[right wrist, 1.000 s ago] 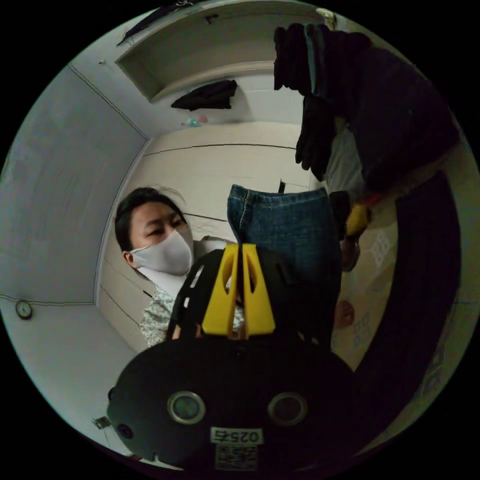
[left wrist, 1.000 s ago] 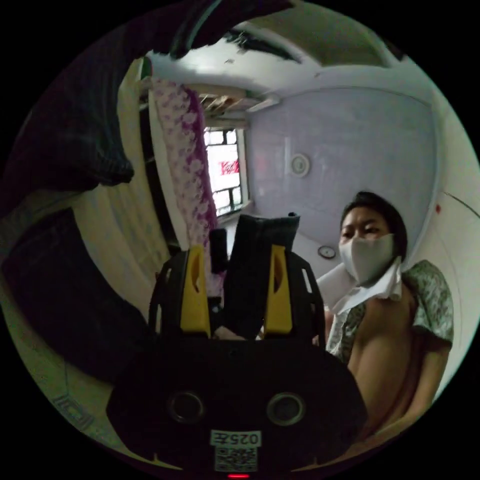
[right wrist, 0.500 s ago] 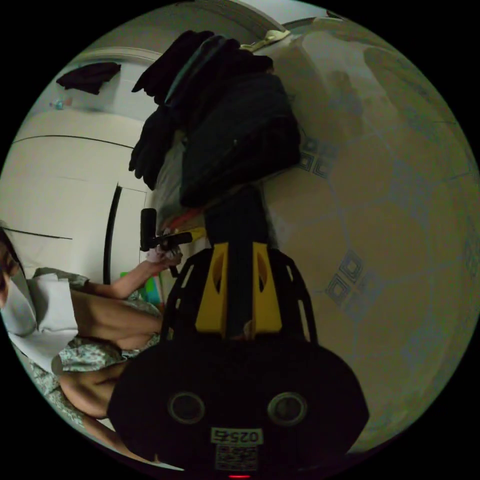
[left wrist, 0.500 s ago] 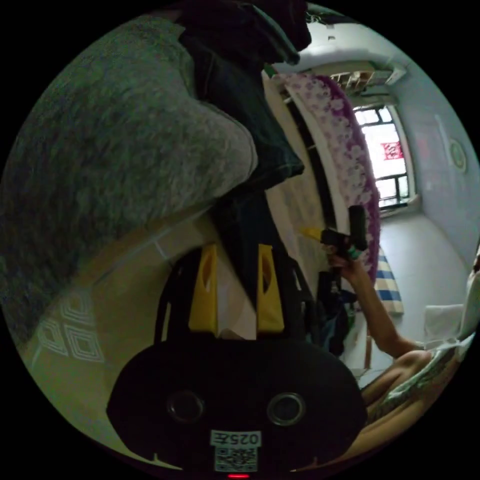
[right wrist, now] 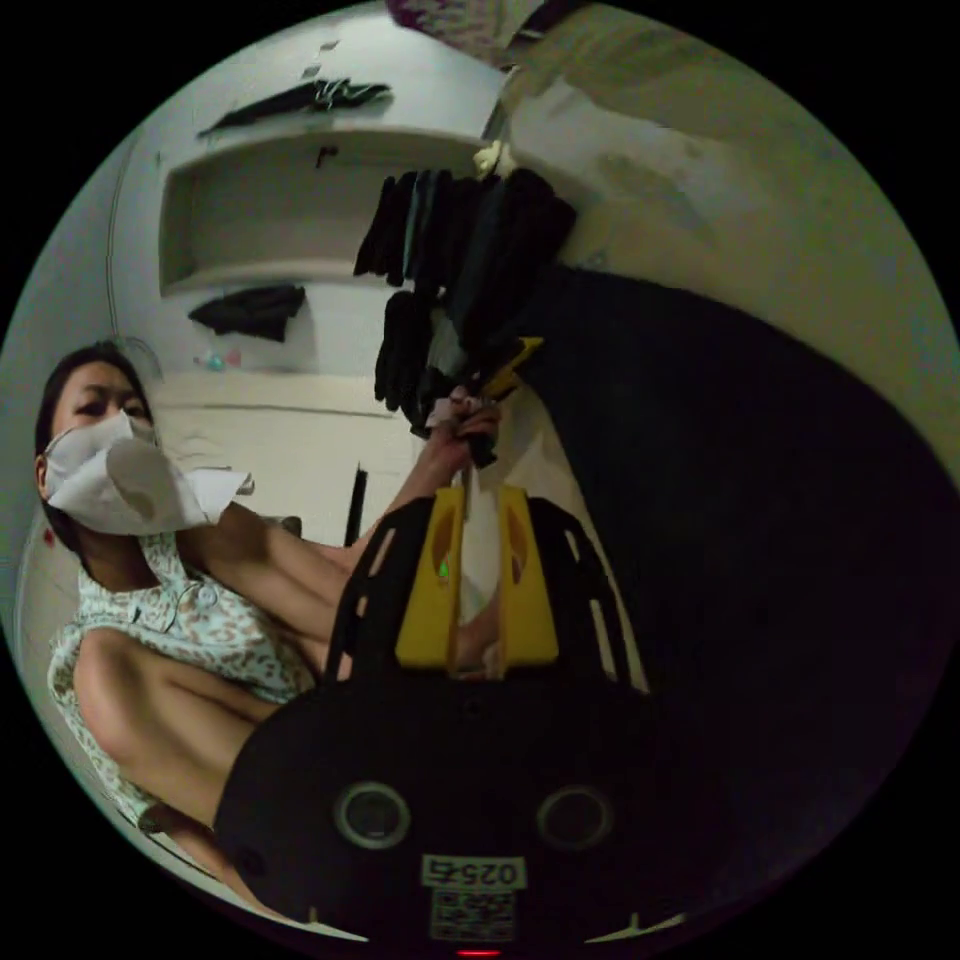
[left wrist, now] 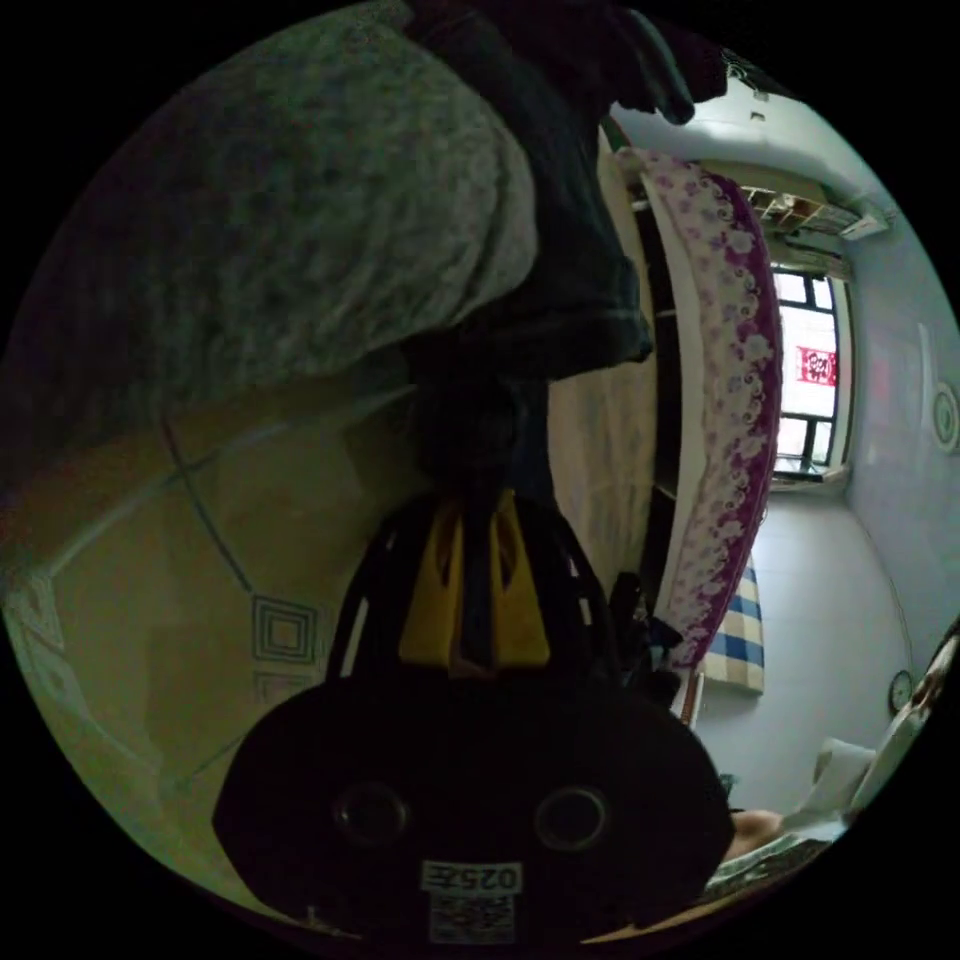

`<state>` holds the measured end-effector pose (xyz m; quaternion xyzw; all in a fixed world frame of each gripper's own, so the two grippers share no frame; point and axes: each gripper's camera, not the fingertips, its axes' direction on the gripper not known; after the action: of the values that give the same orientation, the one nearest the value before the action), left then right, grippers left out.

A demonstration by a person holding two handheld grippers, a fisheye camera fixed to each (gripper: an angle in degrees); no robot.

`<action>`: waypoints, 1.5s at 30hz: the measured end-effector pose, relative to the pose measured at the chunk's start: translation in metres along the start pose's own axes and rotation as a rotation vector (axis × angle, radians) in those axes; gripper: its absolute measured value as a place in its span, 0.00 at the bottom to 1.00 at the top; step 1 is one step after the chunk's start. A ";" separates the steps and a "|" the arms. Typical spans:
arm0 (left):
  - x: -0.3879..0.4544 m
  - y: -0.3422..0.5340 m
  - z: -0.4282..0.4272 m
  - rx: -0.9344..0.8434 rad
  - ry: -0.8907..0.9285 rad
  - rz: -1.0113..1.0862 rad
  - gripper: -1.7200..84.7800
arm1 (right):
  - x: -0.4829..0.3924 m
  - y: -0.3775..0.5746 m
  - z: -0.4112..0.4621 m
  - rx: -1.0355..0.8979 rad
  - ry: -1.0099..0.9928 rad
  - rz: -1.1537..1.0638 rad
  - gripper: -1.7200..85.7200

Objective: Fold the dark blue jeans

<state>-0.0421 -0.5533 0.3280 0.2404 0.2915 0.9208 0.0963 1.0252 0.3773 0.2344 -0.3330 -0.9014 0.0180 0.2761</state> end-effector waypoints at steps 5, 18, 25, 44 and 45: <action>-0.026 0.001 0.005 0.027 -0.083 0.041 0.01 | -0.051 0.060 -0.060 0.164 -0.060 0.073 0.04; 0.081 0.129 0.036 0.081 0.159 0.854 0.01 | -0.236 0.178 -0.253 0.619 0.084 0.123 0.08; 0.035 0.351 0.342 -0.944 0.377 1.161 0.08 | -0.248 0.229 -0.329 0.842 -0.112 0.260 0.19; -0.151 0.333 0.422 -1.017 0.189 1.508 0.10 | -0.421 0.137 -0.354 0.671 0.270 0.456 0.08; -0.152 0.333 0.430 -1.036 0.158 1.530 0.09 | -0.452 0.123 -0.357 0.666 0.339 0.405 0.07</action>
<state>0.2919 -0.6604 0.7705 0.2310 -0.3886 0.7627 -0.4624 1.5628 0.1432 0.2909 -0.3941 -0.7048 0.3070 0.5037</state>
